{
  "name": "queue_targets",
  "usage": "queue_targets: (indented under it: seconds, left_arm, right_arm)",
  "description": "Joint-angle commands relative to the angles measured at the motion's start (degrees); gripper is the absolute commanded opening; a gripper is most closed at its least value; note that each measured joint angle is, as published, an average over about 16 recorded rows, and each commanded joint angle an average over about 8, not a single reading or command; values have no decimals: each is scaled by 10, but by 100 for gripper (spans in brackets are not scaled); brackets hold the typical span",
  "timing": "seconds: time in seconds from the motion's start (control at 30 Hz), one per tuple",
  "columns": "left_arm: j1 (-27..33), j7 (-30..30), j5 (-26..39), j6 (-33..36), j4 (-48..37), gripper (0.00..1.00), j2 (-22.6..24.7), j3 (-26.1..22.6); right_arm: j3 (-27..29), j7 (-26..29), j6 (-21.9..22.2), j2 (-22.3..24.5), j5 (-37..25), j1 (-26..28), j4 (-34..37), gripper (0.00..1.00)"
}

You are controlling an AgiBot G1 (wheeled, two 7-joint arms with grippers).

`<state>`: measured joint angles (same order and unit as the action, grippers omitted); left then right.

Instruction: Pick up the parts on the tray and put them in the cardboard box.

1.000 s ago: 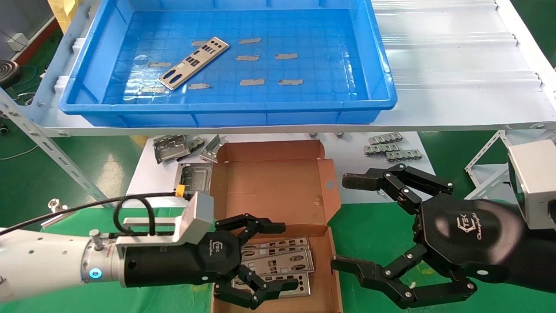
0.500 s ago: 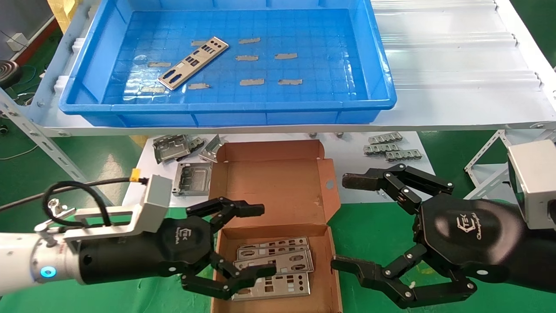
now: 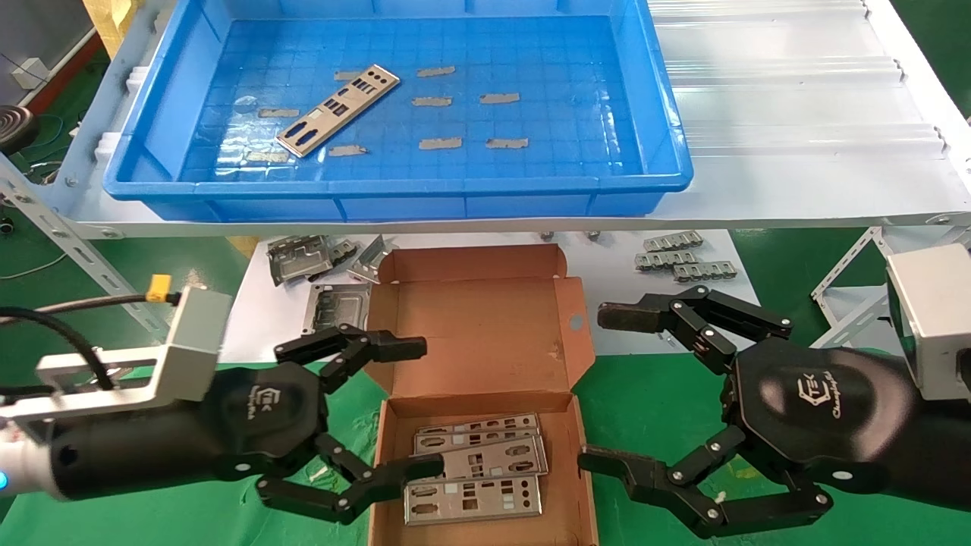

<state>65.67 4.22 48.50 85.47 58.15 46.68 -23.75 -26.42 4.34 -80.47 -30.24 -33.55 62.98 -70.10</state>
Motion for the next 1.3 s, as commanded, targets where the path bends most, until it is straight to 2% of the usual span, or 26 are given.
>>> queue_targets:
  seconds: [0.03,0.93,1.3]
  left_arm:
    - [-3,5,-5,0,11,100,-8,5]
    - [-40,64,-65,2,151,100,-114,75]
    - [-44,68,-71,3,162,100,-123,82]
  right_arm:
    - [0,0,0,0,0,0,0,100]
    - [0,0,0,0,0,0,0,100]
    - [0,0,0,0,0,0,0,100]
